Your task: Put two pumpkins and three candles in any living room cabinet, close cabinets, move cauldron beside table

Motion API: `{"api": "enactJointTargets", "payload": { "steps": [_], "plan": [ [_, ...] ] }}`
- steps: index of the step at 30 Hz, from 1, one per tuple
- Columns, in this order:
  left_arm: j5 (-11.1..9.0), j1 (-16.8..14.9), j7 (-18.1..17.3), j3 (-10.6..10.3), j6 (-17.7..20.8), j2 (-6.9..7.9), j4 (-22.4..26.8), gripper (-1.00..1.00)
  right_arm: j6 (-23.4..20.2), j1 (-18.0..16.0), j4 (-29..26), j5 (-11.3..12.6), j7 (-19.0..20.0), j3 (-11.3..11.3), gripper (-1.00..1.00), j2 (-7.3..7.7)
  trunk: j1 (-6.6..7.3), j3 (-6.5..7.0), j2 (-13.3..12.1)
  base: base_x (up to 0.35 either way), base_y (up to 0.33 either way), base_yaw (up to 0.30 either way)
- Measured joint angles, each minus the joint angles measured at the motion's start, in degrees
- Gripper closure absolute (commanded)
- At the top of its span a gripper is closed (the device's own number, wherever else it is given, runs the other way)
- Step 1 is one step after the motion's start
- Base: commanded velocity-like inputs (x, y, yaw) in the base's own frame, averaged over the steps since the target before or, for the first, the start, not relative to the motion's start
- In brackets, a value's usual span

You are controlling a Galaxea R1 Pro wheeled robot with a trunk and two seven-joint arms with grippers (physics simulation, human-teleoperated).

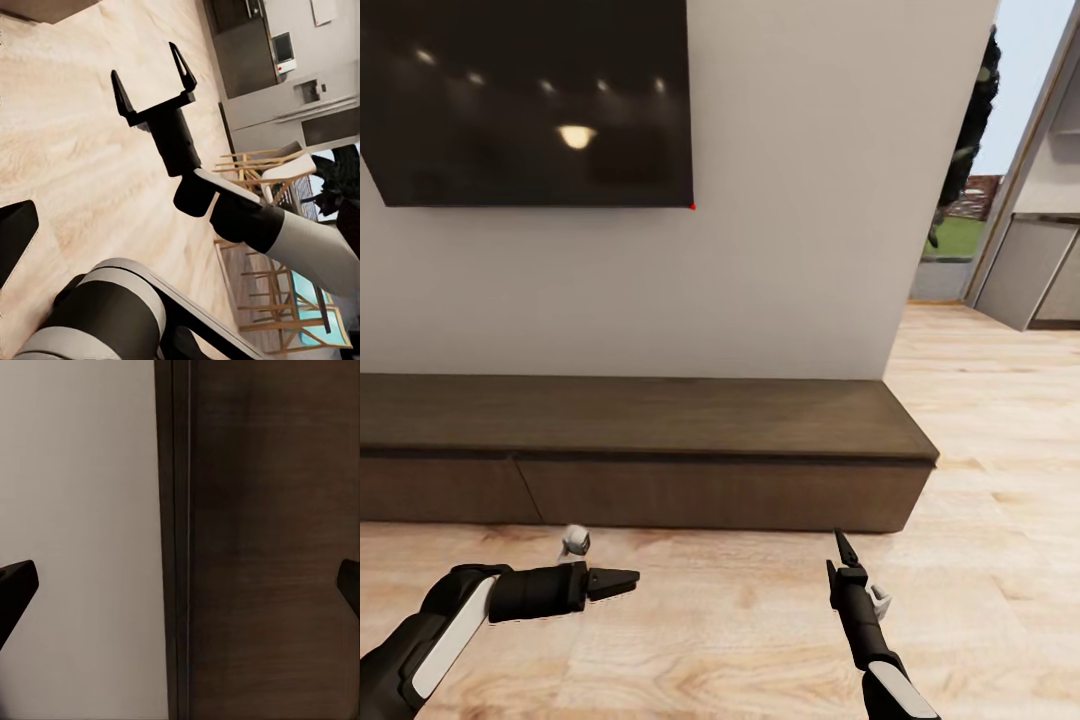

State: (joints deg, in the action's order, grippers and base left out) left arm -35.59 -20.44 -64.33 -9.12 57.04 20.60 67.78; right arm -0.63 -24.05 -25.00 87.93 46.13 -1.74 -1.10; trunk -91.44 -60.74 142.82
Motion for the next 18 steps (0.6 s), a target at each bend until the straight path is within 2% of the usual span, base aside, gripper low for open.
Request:
{"api": "enactJointTargets", "payload": {
  "steps": [9,18],
  "plan": [
    [0.01,0.00,-0.13,-0.01,-0.01,0.01,0.00,-1.00,0.00,0.00,0.00,0.00,0.00,-0.02,-1.00,0.00,0.00,0.00,0.00,0.249,0.000,0.000],
    [0.01,0.00,-0.13,-0.01,-0.02,-0.02,-0.04,-1.00,0.00,0.00,0.00,0.00,0.00,0.01,-1.00,0.00,-0.01,0.00,0.00,0.168,0.000,0.000]
  ]
}}
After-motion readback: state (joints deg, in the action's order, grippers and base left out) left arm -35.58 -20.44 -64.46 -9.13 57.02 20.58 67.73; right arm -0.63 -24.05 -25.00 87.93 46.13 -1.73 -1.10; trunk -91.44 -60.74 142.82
